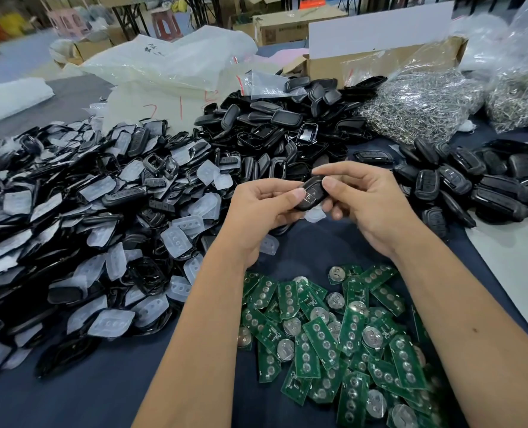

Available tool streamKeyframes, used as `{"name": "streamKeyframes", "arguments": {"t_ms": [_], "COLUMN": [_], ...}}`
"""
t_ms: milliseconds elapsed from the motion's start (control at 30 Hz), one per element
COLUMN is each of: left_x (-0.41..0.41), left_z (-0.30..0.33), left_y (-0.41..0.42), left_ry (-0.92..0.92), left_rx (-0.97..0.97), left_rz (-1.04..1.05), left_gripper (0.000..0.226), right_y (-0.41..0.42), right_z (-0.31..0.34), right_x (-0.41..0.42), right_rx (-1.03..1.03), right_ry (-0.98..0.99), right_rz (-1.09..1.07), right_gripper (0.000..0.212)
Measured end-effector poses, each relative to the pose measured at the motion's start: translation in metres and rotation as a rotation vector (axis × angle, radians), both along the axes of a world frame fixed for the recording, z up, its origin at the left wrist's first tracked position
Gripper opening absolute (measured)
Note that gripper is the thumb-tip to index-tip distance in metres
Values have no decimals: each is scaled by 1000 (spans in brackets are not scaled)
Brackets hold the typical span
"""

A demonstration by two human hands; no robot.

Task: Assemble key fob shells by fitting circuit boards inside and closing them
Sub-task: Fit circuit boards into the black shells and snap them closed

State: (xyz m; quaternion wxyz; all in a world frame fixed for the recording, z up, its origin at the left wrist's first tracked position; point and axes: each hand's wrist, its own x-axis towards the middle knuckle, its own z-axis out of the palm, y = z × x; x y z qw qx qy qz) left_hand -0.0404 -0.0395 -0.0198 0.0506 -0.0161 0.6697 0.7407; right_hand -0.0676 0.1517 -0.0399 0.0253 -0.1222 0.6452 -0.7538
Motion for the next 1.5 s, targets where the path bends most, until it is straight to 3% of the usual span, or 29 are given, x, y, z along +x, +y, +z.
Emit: {"name": "streamKeyframes", "arguments": {"t_ms": [167, 367, 567, 833, 1133, 1500], "left_x": [1, 0, -1, 1, -2, -3], "left_z": [0, -1, -1, -1, -2, -3], "left_y": [-1, -5, -5, -3, -6, -4], "left_ry": [-48, -70, -55, 41, 232, 336], "left_rx": [83, 54, 28, 50, -144, -189], "left_rz": [-30, 15, -4, 47, 112, 103], "left_gripper": [18, 16, 14, 7, 18, 17], "right_y": [-3, -7, -6, -5, -4, -1], "right_z": [2, 3, 0, -1, -2, -3], "right_x": [4, 6, 3, 2, 1, 0], "right_rx": [10, 134, 101, 44, 8, 77], "right_ry": [-7, 45, 34, 51, 87, 179], "right_rz": [8, 29, -2, -41, 18, -38], "right_gripper": [24, 20, 17, 22, 23, 21]}}
